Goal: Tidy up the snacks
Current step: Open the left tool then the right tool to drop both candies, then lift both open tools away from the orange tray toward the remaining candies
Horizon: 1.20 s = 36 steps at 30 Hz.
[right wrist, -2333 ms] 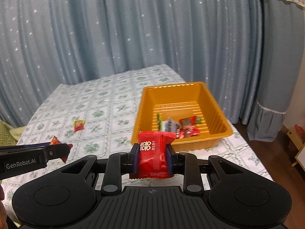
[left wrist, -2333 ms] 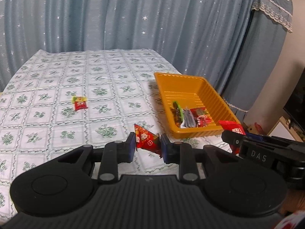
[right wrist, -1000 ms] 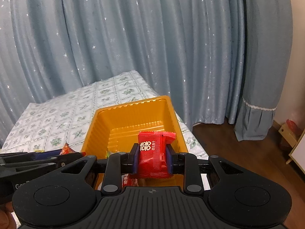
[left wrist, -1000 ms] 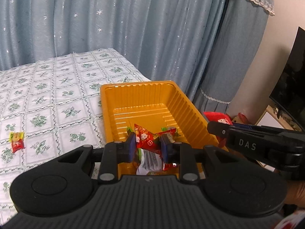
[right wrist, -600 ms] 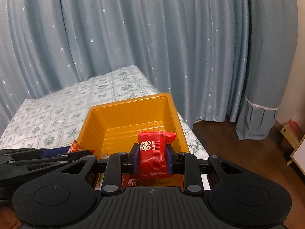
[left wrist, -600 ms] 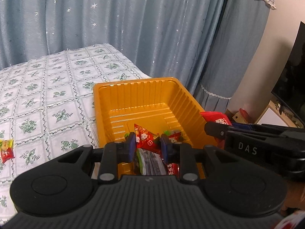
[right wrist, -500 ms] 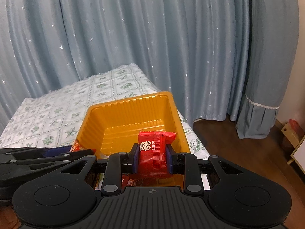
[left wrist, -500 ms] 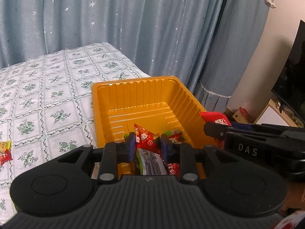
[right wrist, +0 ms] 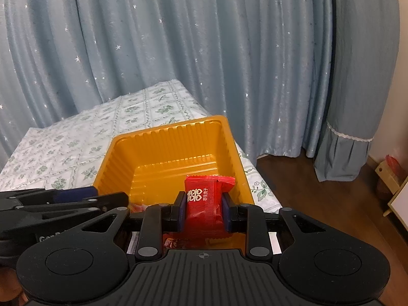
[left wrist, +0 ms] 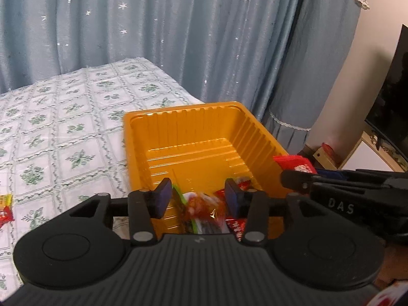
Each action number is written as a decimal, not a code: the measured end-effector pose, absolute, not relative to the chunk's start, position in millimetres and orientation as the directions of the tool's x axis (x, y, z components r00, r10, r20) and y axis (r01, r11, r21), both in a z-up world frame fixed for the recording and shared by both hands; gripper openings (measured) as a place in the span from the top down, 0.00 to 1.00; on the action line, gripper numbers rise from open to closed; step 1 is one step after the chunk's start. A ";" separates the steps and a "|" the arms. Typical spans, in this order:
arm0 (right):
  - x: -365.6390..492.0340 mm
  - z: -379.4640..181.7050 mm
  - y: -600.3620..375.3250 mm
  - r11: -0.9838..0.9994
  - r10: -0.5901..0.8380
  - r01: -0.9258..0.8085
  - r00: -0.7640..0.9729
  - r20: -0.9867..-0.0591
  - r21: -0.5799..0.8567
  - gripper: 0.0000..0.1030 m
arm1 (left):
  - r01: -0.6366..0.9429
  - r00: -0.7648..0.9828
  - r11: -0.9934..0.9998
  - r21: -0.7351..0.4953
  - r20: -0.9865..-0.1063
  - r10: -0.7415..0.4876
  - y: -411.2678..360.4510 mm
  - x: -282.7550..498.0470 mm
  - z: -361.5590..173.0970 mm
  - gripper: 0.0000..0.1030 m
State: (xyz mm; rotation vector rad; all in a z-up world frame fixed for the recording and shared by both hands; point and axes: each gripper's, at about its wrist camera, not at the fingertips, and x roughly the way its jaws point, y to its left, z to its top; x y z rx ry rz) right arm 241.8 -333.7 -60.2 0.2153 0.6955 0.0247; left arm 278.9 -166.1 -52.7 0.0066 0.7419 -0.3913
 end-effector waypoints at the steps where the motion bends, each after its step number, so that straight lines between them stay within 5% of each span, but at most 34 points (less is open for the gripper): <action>1: 241.6 -60.4 -334.2 0.977 0.094 0.049 0.768 -0.634 0.205 0.72 | 0.344 0.671 0.930 -0.132 -0.658 -0.342 -163.0 278.0 -52.5 0.60; 16: 251.1 -49.3 -320.4 0.961 0.174 0.001 0.778 -0.603 0.278 0.71 | 0.238 0.707 0.958 -0.163 -0.647 -0.286 -111.1 251.1 -45.4 0.58; 18: 253.2 -48.9 -322.6 0.951 0.193 0.002 0.778 -0.598 0.309 0.39 | 0.224 0.710 0.960 -0.168 -0.647 -0.279 -105.3 247.3 -44.3 0.58; 20: 249.9 -47.5 -328.2 0.939 0.196 0.018 0.794 -0.576 0.344 0.31 | 0.211 0.711 0.962 -0.172 -0.648 -0.272 -99.0 242.2 -43.0 0.55; 36: 170.1 -20.3 -315.3 0.950 0.155 0.057 0.771 -0.618 0.308 0.31 | 0.120 0.739 0.974 -0.194 -0.638 -0.218 -64.1 164.1 -13.9 0.37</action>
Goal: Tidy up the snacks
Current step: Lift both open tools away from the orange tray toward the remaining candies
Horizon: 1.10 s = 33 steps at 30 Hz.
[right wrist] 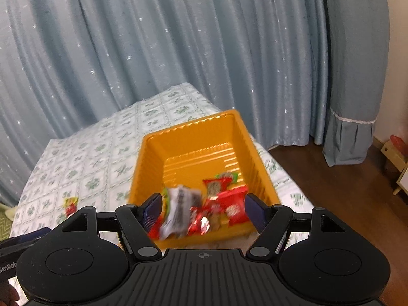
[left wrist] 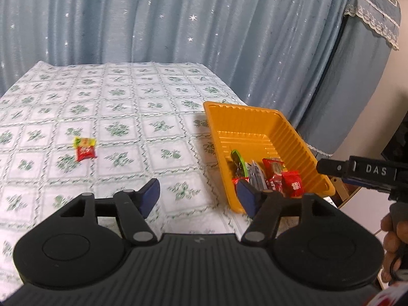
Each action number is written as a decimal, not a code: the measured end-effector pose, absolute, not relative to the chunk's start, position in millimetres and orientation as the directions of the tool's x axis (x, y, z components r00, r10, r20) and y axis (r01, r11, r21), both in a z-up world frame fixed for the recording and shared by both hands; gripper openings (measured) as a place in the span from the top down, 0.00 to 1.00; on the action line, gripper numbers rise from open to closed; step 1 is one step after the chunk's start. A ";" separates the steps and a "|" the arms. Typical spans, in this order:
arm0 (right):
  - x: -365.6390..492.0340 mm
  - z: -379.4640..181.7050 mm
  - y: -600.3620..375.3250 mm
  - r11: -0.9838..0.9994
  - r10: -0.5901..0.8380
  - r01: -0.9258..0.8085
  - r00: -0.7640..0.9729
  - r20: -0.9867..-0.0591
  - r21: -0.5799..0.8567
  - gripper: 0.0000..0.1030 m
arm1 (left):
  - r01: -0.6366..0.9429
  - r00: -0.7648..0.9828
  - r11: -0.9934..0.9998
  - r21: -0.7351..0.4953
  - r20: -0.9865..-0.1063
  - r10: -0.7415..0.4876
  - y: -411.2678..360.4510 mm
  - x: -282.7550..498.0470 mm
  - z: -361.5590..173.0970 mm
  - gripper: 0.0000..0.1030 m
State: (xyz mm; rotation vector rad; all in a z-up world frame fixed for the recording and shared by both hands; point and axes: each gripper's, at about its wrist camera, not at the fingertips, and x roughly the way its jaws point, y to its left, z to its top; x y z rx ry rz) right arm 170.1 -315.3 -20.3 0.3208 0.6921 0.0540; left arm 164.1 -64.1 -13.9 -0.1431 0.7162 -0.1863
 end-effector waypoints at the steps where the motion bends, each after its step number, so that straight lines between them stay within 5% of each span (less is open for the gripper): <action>1: 163.2 -17.3 -310.7 0.951 0.160 0.049 0.769 -0.619 0.306 0.31 | 0.115 0.740 0.974 -0.194 -0.637 -0.215 -61.7 158.7 -11.5 0.37; 10: 120.7 -4.3 -270.0 0.952 0.204 -0.010 0.768 -0.608 0.307 0.31 | 0.083 0.760 0.980 -0.183 -0.624 -0.181 -37.4 111.3 6.7 0.26; 33: 99.5 -0.4 -188.7 0.949 0.298 -0.162 0.736 -0.608 0.269 0.31 | -0.050 0.790 0.981 -0.187 -0.609 -0.076 32.2 68.1 16.2 0.25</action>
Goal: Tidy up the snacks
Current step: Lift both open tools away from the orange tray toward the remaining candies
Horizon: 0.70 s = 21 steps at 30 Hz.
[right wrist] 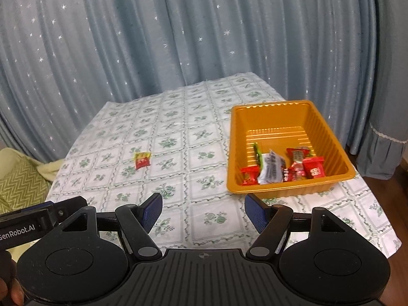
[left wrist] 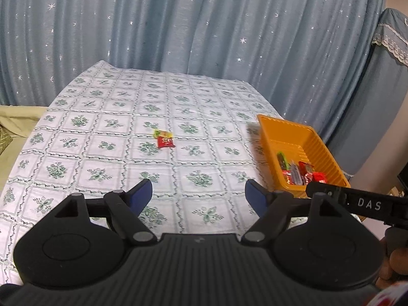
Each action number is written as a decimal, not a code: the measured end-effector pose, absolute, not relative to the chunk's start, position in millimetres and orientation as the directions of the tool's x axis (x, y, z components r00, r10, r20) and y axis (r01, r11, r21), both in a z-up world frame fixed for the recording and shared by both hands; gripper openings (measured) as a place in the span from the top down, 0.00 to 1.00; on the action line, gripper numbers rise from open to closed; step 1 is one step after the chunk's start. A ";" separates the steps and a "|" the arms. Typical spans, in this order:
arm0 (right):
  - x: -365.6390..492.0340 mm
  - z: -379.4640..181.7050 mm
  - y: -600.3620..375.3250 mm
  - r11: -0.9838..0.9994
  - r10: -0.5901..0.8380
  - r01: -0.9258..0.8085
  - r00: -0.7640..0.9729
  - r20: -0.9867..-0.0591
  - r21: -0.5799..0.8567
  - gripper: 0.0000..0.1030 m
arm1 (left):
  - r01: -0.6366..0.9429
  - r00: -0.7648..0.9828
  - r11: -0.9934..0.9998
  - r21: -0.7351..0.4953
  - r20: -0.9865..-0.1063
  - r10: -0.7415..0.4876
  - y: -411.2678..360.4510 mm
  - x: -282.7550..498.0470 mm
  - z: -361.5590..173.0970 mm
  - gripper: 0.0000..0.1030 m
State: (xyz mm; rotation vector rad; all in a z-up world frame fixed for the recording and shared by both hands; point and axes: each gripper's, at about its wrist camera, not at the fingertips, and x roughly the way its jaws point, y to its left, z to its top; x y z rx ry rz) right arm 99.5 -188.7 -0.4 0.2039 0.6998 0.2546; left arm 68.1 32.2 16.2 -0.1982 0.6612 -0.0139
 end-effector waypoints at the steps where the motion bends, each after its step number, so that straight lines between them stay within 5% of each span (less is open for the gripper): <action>1: 101.6 -1.0 -186.3 0.949 0.300 -0.165 0.735 -0.609 0.269 0.31 | -0.054 0.790 0.981 -0.185 -0.609 -0.072 34.6 69.1 15.3 0.24; 21: 185.0 -36.9 -115.7 0.931 0.366 -0.285 0.720 -0.590 0.230 0.31 | -0.109 0.776 0.989 -0.096 -0.630 0.025 99.2 156.4 -20.6 0.25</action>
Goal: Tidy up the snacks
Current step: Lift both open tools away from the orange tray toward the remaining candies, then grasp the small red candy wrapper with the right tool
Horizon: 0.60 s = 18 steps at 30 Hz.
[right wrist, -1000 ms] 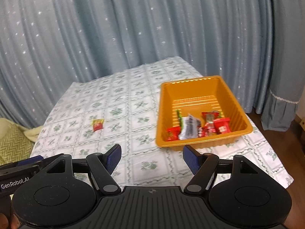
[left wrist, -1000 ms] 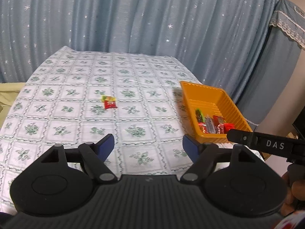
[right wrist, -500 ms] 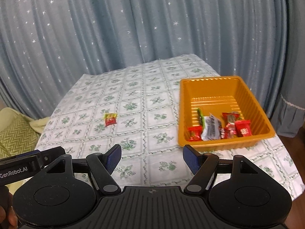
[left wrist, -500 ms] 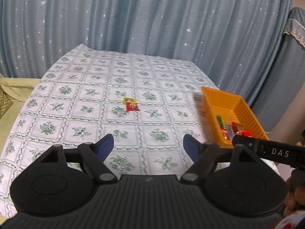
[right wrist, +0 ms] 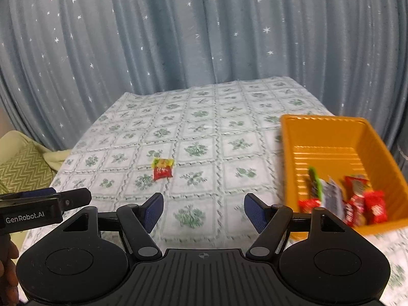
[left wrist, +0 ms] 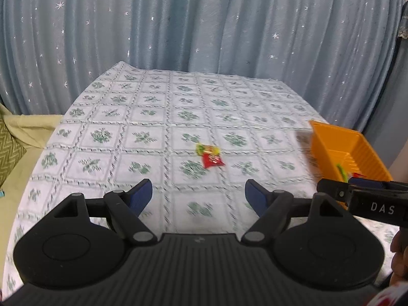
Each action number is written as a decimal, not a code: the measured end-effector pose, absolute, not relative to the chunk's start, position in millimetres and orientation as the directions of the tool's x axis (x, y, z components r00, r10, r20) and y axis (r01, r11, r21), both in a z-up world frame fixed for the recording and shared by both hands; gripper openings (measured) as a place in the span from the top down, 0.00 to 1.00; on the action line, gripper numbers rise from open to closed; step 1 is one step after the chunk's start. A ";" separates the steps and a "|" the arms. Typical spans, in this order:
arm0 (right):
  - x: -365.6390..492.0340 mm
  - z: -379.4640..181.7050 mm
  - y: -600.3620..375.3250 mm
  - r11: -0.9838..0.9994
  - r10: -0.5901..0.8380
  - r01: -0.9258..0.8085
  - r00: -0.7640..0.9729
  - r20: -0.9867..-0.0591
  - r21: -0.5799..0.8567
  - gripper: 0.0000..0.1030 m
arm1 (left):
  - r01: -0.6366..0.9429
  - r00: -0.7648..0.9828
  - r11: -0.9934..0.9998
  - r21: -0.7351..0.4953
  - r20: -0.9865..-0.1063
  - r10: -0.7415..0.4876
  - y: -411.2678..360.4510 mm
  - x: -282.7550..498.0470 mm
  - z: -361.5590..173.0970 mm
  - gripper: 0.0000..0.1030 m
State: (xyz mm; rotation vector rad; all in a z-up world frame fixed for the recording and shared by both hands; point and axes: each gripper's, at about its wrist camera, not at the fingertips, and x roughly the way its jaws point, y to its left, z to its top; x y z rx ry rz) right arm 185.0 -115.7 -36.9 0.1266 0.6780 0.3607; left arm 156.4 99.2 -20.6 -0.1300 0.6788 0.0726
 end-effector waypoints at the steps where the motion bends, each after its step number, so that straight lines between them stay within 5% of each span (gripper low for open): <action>1: 193.2 -41.7 -110.0 0.929 0.371 -0.292 0.718 -0.590 0.229 0.31 | -0.115 0.776 0.989 -0.092 -0.631 0.031 103.7 163.2 -23.5 0.25; 7: 234.4 -72.9 -73.0 0.916 0.395 -0.353 0.705 -0.589 0.191 0.32 | -0.152 0.775 0.985 -0.079 -0.628 0.069 134.8 201.3 -41.6 0.24; 18: 284.8 -116.3 -11.5 0.881 0.450 -0.444 0.683 -0.576 0.162 0.50 | -0.192 0.763 0.976 -0.100 -0.641 0.085 170.8 256.2 -68.8 0.24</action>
